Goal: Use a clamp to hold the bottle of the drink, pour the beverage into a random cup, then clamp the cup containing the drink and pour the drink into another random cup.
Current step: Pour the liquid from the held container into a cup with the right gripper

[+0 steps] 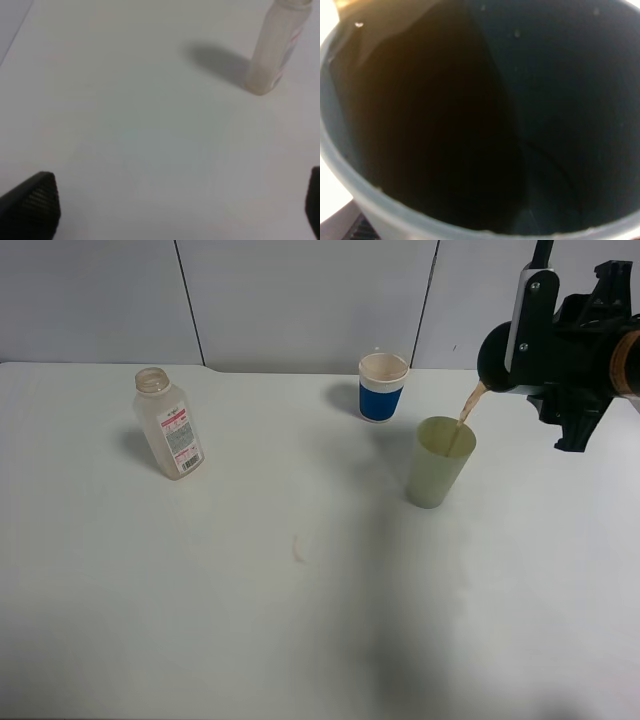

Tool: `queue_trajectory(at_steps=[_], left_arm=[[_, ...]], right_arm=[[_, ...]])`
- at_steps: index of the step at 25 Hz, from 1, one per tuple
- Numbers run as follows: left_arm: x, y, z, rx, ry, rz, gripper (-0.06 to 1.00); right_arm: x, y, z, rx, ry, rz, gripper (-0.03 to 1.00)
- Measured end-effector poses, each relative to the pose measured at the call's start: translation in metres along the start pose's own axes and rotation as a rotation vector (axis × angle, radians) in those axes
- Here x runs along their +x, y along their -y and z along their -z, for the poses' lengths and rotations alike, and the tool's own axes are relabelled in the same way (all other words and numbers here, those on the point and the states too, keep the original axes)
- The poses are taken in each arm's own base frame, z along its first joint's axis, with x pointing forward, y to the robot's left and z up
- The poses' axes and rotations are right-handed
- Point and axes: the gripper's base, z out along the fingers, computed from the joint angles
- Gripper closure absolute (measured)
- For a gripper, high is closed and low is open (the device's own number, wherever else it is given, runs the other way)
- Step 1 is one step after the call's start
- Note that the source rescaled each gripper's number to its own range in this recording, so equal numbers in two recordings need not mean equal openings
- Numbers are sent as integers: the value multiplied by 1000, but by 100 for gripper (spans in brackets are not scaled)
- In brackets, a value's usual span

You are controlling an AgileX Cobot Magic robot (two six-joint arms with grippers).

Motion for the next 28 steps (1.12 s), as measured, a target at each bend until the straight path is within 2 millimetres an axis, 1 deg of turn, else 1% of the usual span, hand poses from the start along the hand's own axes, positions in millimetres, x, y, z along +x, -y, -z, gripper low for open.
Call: queue_trajectory(at_steps=[6,21,28], left_arm=[[0,0,0,0,0,0,-6],[0,0,0,0,0,0,-6],[0,0,0,0,0,0,-6]], right_arm=[[-3,0,1,7,-6,11,96],[-1,1,1,25,-48,18,96],[-1,1,1,25,-50,53,96]])
